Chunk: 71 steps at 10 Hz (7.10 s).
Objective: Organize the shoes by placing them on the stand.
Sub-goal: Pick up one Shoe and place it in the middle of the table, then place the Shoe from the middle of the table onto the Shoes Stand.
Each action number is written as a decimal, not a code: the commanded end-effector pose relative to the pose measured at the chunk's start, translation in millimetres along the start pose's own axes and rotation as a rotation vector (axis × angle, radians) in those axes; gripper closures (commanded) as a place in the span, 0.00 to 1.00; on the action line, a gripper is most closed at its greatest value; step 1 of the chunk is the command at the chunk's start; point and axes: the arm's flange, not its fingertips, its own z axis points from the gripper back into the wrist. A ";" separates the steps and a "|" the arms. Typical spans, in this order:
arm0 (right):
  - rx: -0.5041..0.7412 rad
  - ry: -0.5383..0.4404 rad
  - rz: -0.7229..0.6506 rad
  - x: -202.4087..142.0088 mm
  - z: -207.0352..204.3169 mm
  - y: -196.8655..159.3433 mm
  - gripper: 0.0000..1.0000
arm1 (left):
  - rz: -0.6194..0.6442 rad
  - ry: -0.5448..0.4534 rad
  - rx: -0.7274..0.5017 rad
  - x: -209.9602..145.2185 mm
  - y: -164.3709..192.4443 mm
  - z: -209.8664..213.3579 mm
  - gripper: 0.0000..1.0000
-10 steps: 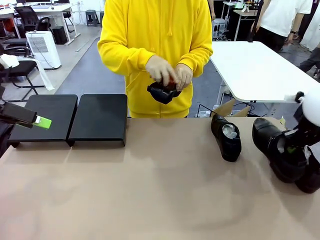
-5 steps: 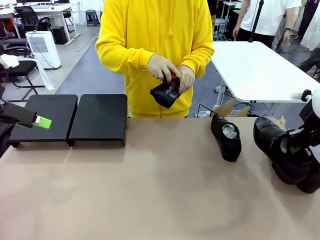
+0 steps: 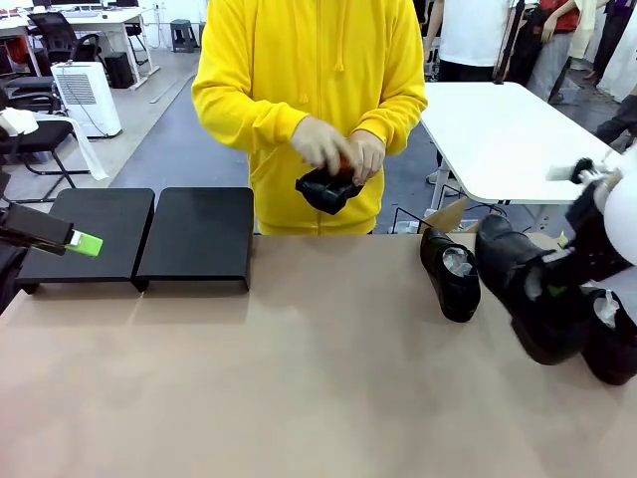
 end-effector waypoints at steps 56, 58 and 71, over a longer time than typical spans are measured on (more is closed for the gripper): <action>0.026 -0.037 -0.371 8.8 2.5 5.4 0.00 | 0.287 0.368 0.297 -6.2 -319.4 -287.5 0.00; 0.026 -0.037 -0.371 8.8 2.5 5.4 0.00 | 0.385 0.411 0.296 -3.5 -333.9 -299.1 0.00; 0.026 -0.037 -0.371 8.8 2.5 5.4 0.00 | 0.484 0.368 0.459 -21.5 -329.0 -372.0 0.12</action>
